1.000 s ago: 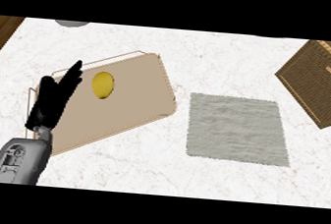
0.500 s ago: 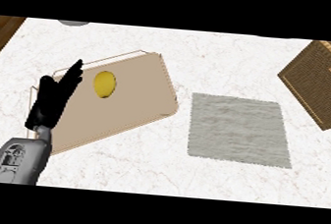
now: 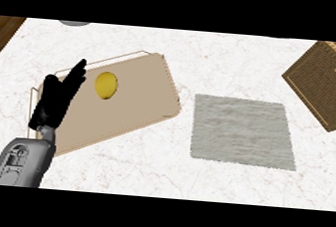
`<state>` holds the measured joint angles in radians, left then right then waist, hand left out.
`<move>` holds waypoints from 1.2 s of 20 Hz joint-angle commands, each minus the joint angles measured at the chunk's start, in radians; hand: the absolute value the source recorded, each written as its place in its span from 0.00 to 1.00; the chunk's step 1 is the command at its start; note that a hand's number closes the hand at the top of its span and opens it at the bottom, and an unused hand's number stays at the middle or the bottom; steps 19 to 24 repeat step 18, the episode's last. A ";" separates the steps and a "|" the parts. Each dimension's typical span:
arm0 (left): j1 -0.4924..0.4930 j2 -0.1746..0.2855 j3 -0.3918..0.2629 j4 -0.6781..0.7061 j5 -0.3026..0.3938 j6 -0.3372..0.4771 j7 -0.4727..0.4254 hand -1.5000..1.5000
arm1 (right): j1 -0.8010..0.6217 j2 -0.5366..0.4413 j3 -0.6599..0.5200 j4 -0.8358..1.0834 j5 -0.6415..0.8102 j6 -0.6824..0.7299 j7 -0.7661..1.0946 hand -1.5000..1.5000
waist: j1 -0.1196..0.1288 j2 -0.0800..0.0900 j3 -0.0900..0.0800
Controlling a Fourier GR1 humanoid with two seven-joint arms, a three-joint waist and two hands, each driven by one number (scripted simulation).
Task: Pick the pear from the placemat and place it in the basket
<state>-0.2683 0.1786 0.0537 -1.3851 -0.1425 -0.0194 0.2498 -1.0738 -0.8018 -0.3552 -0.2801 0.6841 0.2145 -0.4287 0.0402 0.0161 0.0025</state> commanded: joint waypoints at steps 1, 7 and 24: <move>0.028 -0.004 0.002 0.005 -0.002 0.003 -0.037 0.50 | -0.011 -0.030 -0.089 0.023 -0.075 -0.046 -0.023 0.00 | -0.002 -0.001 0.000; 0.031 0.030 0.017 -0.018 0.015 -0.032 -0.016 0.50 | 0.014 -0.081 -0.172 0.082 -0.130 -0.144 0.037 0.00 | 0.010 0.004 0.001; 0.029 -0.002 0.004 -0.024 0.006 -0.009 -0.014 0.50 | 0.161 -0.352 -0.299 0.162 -0.241 0.068 -0.016 0.00 | 0.004 0.008 0.006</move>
